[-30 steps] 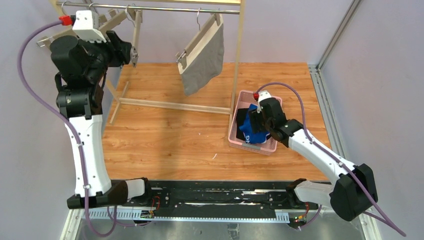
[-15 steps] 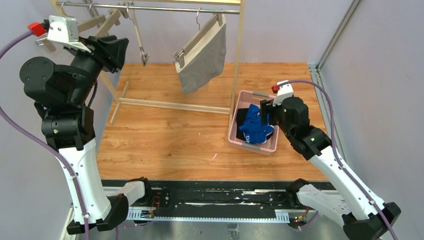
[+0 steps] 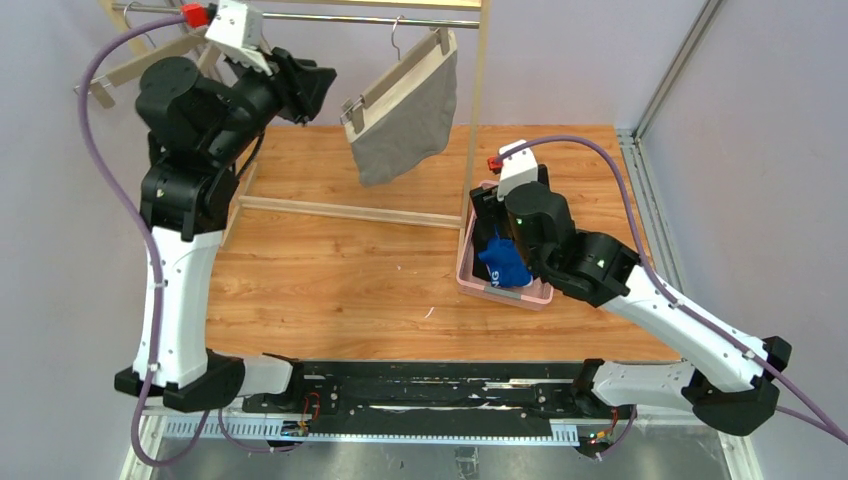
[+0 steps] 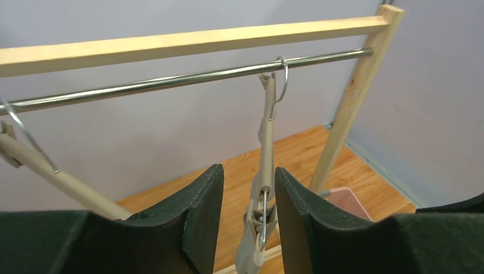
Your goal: Remove the underwear clipped to the hanger
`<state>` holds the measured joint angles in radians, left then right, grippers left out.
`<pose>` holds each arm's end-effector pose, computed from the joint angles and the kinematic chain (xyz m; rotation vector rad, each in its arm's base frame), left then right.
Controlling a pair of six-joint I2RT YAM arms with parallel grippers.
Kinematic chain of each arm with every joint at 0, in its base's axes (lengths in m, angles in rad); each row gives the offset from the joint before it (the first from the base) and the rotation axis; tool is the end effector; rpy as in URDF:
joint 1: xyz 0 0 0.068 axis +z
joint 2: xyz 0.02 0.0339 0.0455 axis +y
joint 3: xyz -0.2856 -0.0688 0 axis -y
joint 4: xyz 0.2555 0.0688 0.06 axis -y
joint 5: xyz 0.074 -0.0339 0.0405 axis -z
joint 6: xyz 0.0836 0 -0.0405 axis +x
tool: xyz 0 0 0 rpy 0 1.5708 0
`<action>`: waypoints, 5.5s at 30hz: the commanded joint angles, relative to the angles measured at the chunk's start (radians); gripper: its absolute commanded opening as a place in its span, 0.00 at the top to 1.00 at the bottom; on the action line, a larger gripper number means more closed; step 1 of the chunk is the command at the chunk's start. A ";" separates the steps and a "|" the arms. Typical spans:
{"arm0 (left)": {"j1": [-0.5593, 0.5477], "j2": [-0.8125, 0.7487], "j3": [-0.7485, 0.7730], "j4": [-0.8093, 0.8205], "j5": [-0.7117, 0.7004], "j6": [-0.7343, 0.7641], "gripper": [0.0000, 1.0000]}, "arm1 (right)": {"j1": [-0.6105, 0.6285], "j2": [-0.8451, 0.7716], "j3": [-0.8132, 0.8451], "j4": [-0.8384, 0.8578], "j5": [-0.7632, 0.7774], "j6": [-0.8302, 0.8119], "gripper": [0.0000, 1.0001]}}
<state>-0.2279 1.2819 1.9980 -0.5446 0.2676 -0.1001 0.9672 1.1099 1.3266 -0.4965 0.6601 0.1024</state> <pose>0.2330 -0.0767 0.6266 0.3135 1.3860 -0.4585 0.1922 0.1884 0.4442 -0.3209 1.7644 0.1547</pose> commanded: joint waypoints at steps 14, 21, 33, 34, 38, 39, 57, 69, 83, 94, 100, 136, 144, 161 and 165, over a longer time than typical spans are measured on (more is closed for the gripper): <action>-0.133 0.168 0.115 -0.088 -0.113 0.161 0.47 | 0.024 -0.156 -0.151 0.054 0.196 -0.035 0.26; -0.136 0.198 0.139 -0.087 -0.082 0.208 0.47 | 0.024 -0.214 -0.290 0.127 0.127 -0.080 0.26; -0.148 0.295 0.133 -0.041 -0.027 0.223 0.43 | 0.024 -0.230 -0.388 0.192 0.057 -0.102 0.25; -0.150 0.303 0.133 -0.037 -0.026 0.224 0.43 | 0.024 -0.233 -0.394 0.195 0.052 -0.103 0.25; -0.168 0.322 0.132 -0.025 -0.035 0.237 0.43 | 0.024 -0.237 -0.406 0.195 0.049 -0.102 0.25; -0.169 0.322 0.128 -0.022 -0.038 0.237 0.43 | 0.024 -0.239 -0.409 0.195 0.049 -0.102 0.25; -0.174 0.294 0.040 0.047 -0.036 0.184 0.96 | 0.024 -0.258 -0.441 0.199 0.062 -0.084 0.25; -0.176 0.206 -0.030 0.201 -0.044 0.133 1.00 | 0.024 -0.283 -0.498 0.215 0.067 -0.067 0.24; -0.175 0.091 -0.150 0.187 -0.062 0.145 1.00 | 0.024 -0.289 -0.524 0.246 0.064 -0.079 0.24; -0.175 -0.006 -0.317 0.107 -0.080 0.183 1.00 | 0.023 -0.279 -0.532 0.293 0.092 -0.102 0.19; -0.177 -0.112 -0.504 0.070 -0.073 0.194 1.00 | -0.068 -0.268 -0.501 0.297 0.024 -0.102 0.11; -0.178 -0.579 -0.880 -0.190 0.476 0.311 1.00 | -0.655 0.116 -0.153 0.711 -2.070 0.112 0.11; -0.177 -0.590 -0.887 -0.190 0.516 0.300 1.00 | -0.647 0.124 -0.182 0.821 -2.017 0.212 0.13; -0.179 -0.598 -0.909 -0.168 0.466 0.296 1.00 | -0.519 0.158 -0.223 0.803 -1.964 0.229 0.26; -0.179 -0.598 -0.912 -0.159 0.460 0.290 1.00 | -0.501 0.160 -0.228 0.785 -1.948 0.217 0.31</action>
<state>-0.3969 0.6956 1.0801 -0.7578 0.7265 0.2005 0.4397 1.2720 1.1110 0.3004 -1.3071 0.3359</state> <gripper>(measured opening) 0.146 0.720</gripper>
